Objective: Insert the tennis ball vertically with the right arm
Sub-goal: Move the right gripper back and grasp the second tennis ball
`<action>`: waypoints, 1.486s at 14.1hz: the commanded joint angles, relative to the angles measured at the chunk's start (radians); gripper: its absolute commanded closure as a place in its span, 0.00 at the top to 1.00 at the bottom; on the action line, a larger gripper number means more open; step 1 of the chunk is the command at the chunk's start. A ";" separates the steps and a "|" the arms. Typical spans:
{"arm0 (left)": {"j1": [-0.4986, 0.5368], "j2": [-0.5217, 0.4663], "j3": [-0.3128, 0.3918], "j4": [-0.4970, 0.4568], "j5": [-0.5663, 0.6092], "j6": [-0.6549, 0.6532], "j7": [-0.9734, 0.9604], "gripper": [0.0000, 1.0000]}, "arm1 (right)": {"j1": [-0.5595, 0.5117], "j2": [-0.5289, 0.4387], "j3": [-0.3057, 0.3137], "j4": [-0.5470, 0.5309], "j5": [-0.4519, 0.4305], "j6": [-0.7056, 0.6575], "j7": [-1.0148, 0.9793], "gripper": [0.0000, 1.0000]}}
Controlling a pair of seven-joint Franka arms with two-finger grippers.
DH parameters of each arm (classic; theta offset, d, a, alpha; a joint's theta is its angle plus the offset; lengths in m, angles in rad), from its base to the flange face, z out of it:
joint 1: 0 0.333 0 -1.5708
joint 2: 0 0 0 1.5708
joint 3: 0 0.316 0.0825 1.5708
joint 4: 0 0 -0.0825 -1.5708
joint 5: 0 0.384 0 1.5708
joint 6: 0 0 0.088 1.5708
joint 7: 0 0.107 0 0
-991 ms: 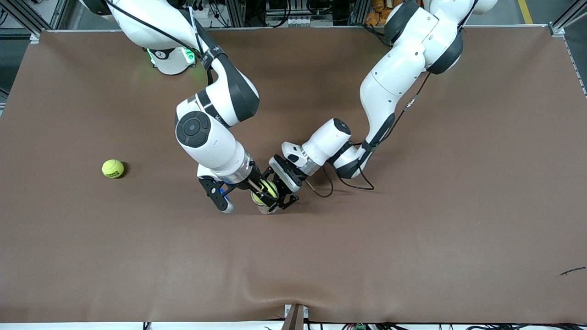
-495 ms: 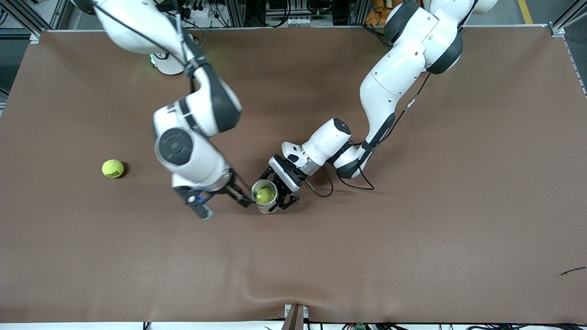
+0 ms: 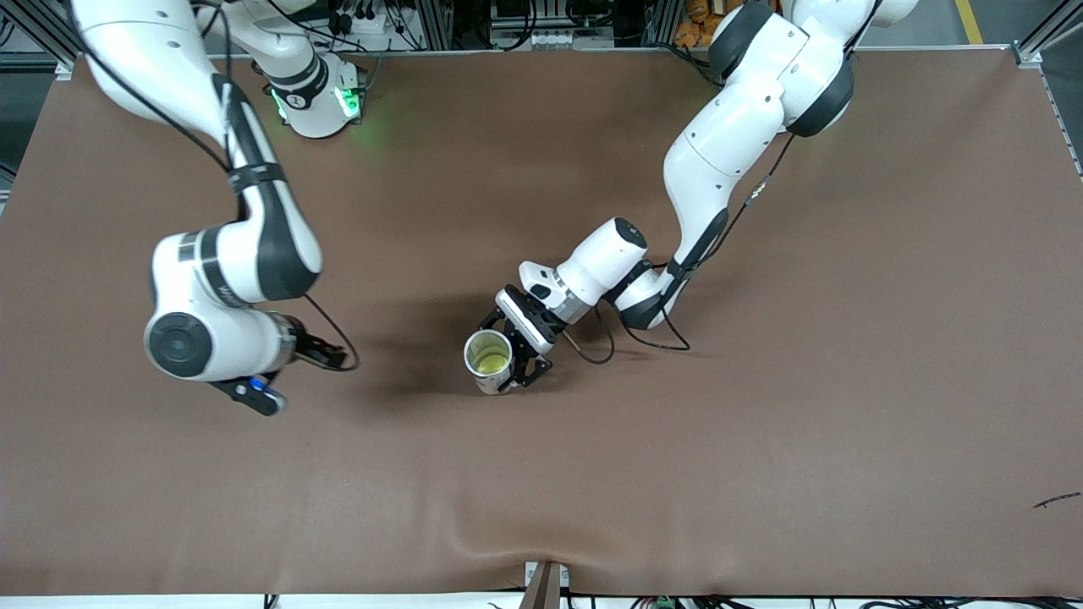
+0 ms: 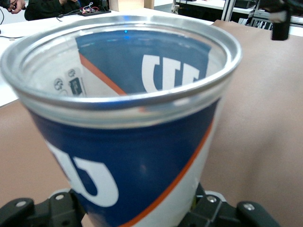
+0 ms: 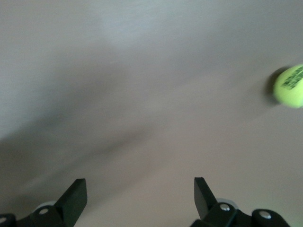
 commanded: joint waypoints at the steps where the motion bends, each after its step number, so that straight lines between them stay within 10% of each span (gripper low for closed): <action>1: -0.008 -0.002 0.010 -0.001 0.000 -0.003 0.000 0.82 | -0.109 -0.134 0.021 -0.259 -0.037 0.145 -0.176 1.00; 11: -0.005 -0.002 0.010 0.002 0.000 -0.003 0.000 0.81 | -0.432 -0.063 0.021 -0.367 -0.068 0.265 -0.892 1.00; 21: -0.010 -0.001 0.032 0.002 0.000 -0.004 0.000 0.81 | -0.450 -0.037 0.020 -0.494 -0.083 0.532 -0.929 1.00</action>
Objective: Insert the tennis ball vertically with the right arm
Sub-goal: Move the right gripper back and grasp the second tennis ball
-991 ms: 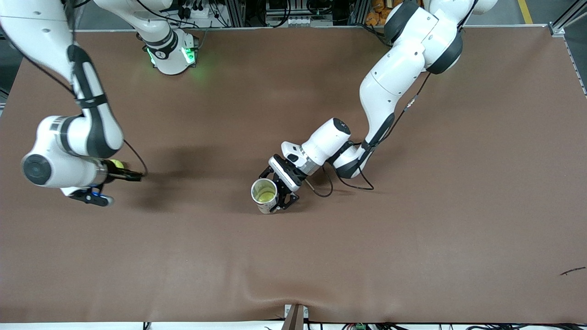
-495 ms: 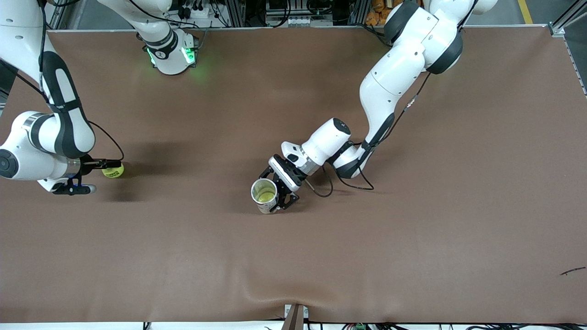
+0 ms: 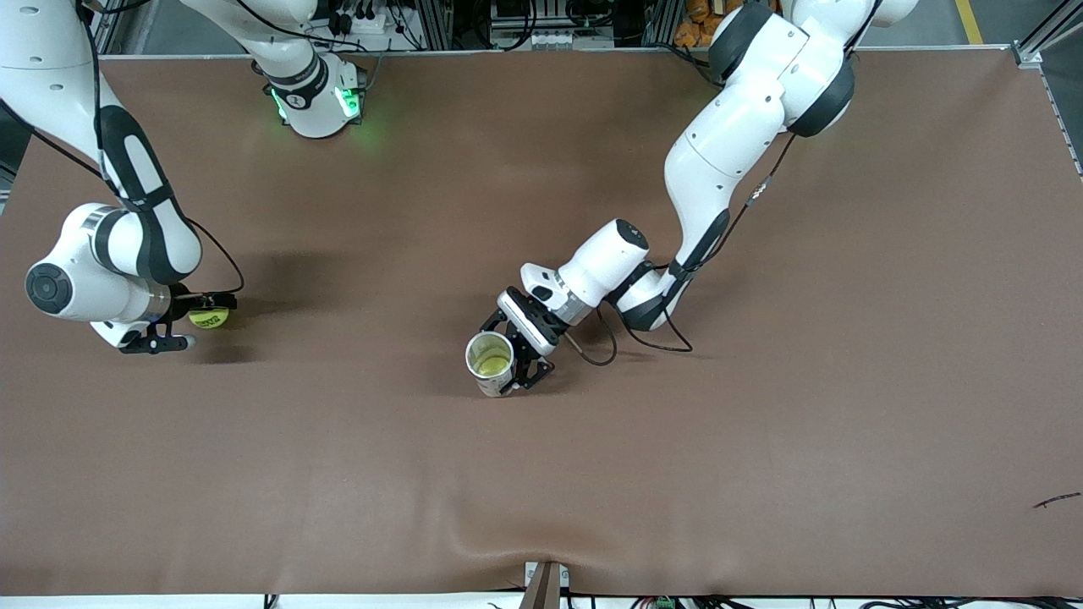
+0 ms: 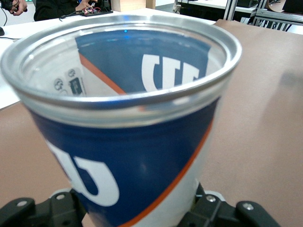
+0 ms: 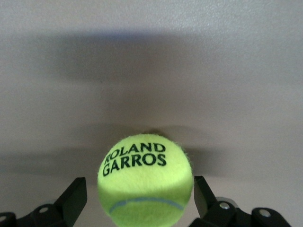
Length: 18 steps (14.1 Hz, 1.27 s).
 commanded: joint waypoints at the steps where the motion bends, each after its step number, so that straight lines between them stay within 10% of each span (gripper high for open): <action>1: -0.015 0.000 0.021 -0.002 -0.003 -0.006 0.000 0.81 | -0.025 0.005 0.018 -0.014 -0.023 0.061 -0.012 1.00; 5: -0.022 0.001 0.022 -0.002 -0.006 -0.004 0.000 0.81 | -0.026 0.013 0.018 -0.011 -0.023 0.077 -0.012 1.00; 8: -0.026 0.004 0.022 0.000 -0.009 -0.006 -0.002 0.81 | -0.031 0.013 0.018 -0.012 -0.023 0.064 -0.014 0.65; 18: -0.025 0.001 0.021 0.001 -0.011 -0.004 -0.009 0.81 | 0.159 -0.007 0.030 0.360 0.061 -0.294 0.148 0.67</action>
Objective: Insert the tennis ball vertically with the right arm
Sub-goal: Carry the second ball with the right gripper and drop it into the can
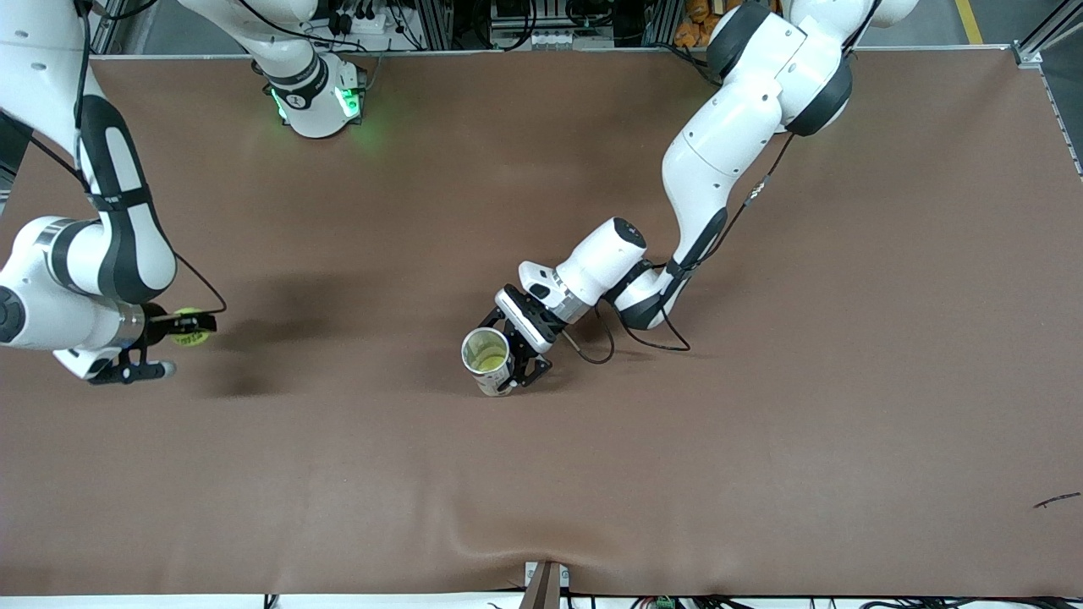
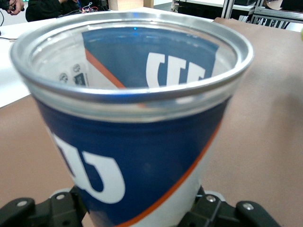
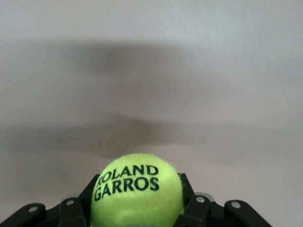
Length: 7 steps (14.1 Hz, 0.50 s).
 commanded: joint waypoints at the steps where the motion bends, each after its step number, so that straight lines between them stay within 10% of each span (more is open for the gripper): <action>1: -0.013 0.001 0.013 0.001 -0.012 -0.001 -0.009 0.81 | 0.118 0.002 -0.004 0.095 0.071 -0.048 0.151 0.67; 7: -0.013 0.001 0.013 0.001 -0.012 -0.001 -0.009 0.81 | 0.372 0.018 -0.002 0.283 0.181 -0.118 0.701 0.67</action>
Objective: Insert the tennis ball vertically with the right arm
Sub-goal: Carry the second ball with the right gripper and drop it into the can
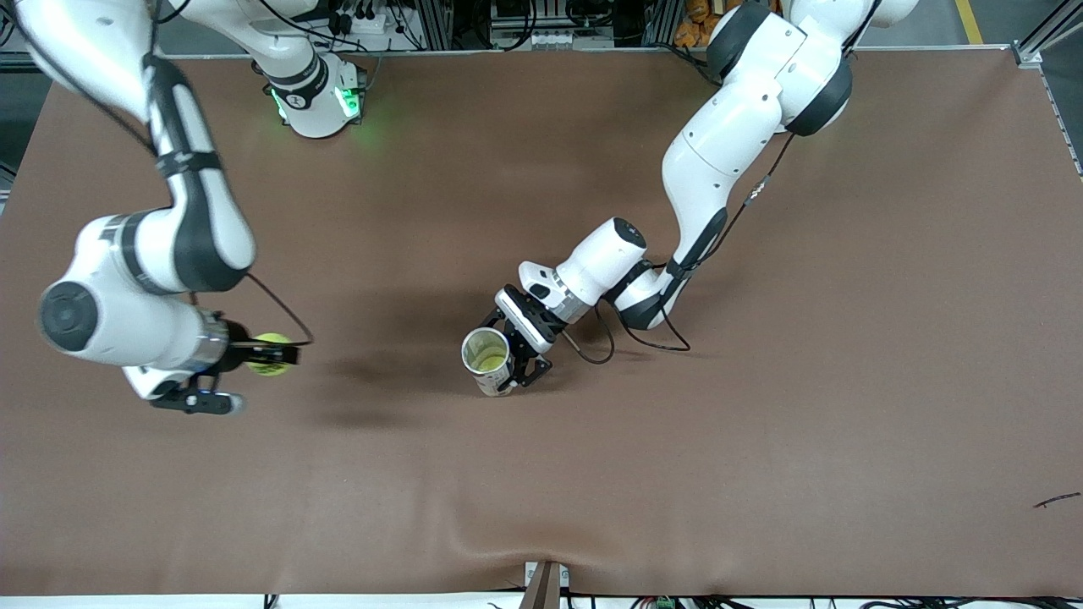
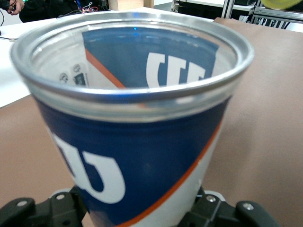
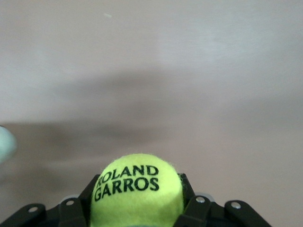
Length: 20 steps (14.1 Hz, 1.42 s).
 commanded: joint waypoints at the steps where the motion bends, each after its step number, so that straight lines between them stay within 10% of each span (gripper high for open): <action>1: -0.013 0.001 0.012 0.003 -0.014 -0.001 -0.010 0.81 | 0.104 0.024 -0.012 0.088 0.044 -0.024 0.266 0.68; 7: -0.014 0.003 0.012 0.003 -0.012 -0.001 -0.010 0.81 | 0.283 0.110 -0.014 0.239 0.075 -0.011 0.725 0.71; 18: -0.013 -0.004 0.012 0.003 -0.011 0.001 -0.010 0.81 | 0.386 0.182 -0.014 0.298 0.072 0.130 0.925 0.79; 20: -0.013 -0.005 0.012 0.003 -0.011 0.001 -0.010 0.81 | 0.401 0.184 -0.014 0.295 0.070 0.130 0.932 1.00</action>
